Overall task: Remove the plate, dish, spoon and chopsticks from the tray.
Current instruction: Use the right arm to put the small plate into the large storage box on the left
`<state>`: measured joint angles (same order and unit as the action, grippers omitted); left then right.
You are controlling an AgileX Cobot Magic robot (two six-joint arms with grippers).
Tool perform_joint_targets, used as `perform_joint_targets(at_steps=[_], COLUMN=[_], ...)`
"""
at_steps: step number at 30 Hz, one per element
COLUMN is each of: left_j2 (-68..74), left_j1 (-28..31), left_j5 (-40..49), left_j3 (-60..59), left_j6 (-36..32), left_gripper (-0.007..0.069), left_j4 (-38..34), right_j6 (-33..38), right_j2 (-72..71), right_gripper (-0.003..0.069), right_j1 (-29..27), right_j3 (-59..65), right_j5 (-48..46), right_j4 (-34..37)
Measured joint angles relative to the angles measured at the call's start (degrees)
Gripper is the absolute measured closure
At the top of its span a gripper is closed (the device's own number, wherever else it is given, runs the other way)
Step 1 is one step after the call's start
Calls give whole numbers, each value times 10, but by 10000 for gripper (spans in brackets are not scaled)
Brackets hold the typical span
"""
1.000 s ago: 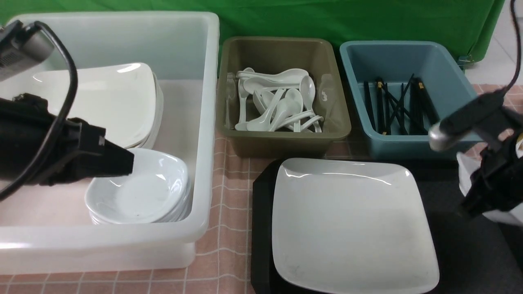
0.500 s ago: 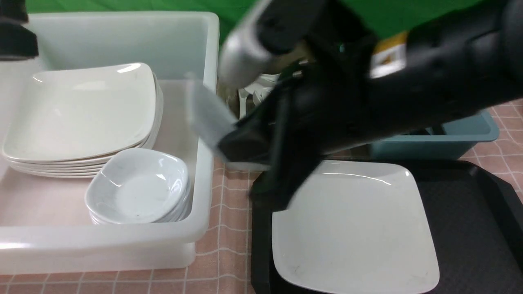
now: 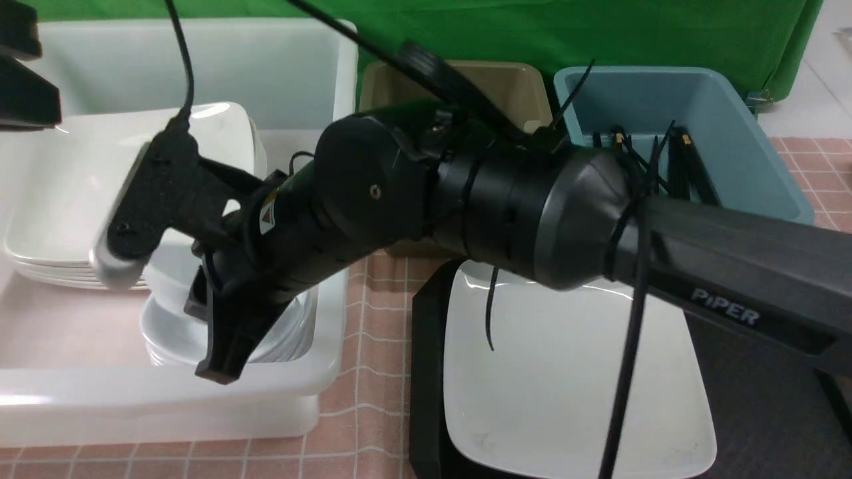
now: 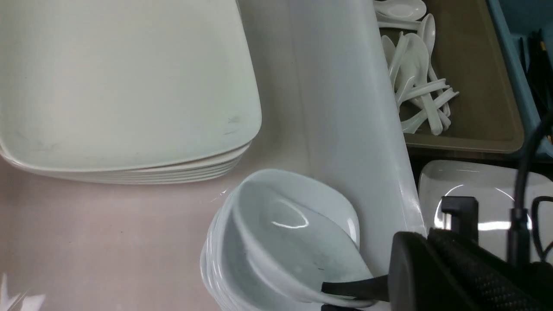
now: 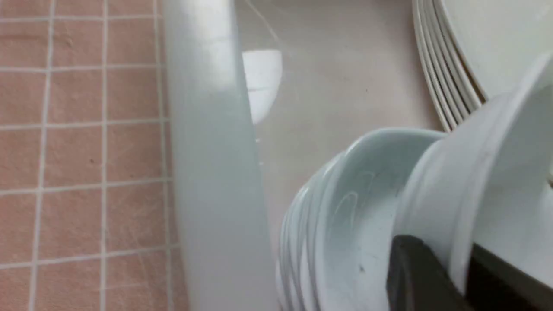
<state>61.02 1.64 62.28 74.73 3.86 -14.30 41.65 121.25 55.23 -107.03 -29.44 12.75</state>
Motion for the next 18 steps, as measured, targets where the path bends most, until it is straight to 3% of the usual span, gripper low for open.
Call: perform_joint_targets(at_steps=[4, 9, 18], left_j2=[0, 0, 0], left_j1=[0, 0, 0], left_j5=[0, 1, 1], left_j3=[0, 0, 0], left_j6=[1, 1, 2], left_gripper=[604, 604, 604], left_j4=[-1, -2, -9], right_j6=[-6, -34, -49], right_j2=[7, -6, -86], right_gripper=[350, 220, 195], right_j1=[0, 0, 0], right_j3=[-5, -13, -18], right_j5=[-12, -42, -143], right_j4=[-7, -9, -24])
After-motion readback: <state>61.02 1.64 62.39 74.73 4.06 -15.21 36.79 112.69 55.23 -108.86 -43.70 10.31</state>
